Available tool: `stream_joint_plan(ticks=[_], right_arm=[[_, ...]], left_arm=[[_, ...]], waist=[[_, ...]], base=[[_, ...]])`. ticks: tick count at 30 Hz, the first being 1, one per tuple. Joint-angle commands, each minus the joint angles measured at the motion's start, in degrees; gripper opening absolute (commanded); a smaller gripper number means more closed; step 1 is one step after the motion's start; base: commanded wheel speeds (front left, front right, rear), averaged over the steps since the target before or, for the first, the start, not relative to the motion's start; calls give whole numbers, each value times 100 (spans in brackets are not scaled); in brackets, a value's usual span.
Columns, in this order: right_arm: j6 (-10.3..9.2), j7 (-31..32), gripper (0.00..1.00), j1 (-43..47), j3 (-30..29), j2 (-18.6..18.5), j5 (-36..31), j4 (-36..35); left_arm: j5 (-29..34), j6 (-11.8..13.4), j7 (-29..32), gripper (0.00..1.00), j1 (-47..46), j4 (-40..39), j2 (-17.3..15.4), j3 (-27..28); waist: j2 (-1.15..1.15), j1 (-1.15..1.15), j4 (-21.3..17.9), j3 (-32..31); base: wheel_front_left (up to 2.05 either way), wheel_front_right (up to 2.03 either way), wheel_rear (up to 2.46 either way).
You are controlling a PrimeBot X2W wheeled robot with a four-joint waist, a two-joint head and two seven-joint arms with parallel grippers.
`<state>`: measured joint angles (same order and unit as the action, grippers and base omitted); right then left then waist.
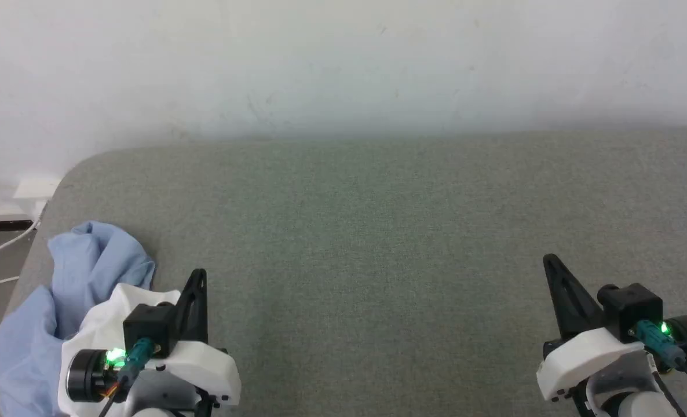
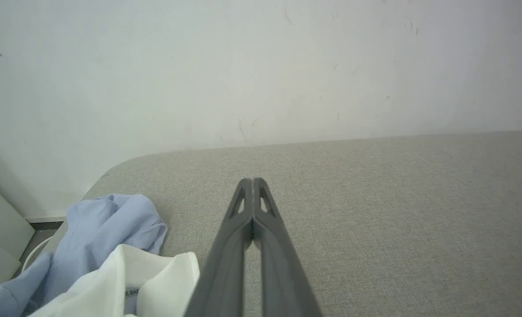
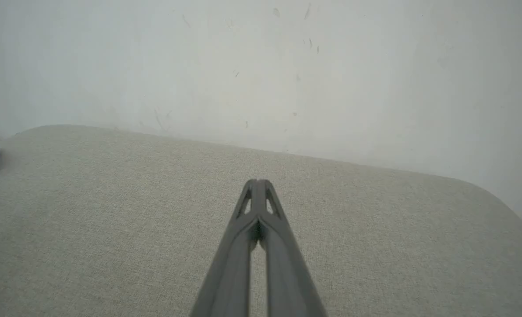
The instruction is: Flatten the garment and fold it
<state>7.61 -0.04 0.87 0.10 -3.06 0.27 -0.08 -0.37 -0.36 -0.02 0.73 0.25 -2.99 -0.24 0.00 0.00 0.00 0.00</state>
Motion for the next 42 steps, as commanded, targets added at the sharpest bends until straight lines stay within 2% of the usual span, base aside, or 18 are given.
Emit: stream_joint_plan(ticks=[1, 15, 16, 31, 42], right_arm=[[-12, 4, 0, -87, -10, 18, -27, 8], [-12, 4, 0, -87, -10, 18, -27, 8], [0, -2, 100, 0, -1, 0, 2, 0], [-1, -157, 100, 60, -68, 0, 134, 4], [-2, -288, 100, 112, -118, 2, 229, -54]], left_arm=[[37, 36, 2, 0, -73, -25, 12, 24], [37, 36, 2, 0, -73, -25, 12, 24], [-1, -2, -2, 100, 0, 1, 0, -2], [-112, -44, -157, 100, -62, 95, 0, -130], [-225, -64, -289, 100, -107, 141, 1, -166]], waist=[[0, 0, 0, 0], [0, 0, 0, 0], [0, 0, 0, 0], [0, 0, 61, 2], [0, 0, 435, 10]], base=[[0, 0, 0], [0, 0, 0], [0, 0, 0], [0, 0, 0], [0, 0, 0]])
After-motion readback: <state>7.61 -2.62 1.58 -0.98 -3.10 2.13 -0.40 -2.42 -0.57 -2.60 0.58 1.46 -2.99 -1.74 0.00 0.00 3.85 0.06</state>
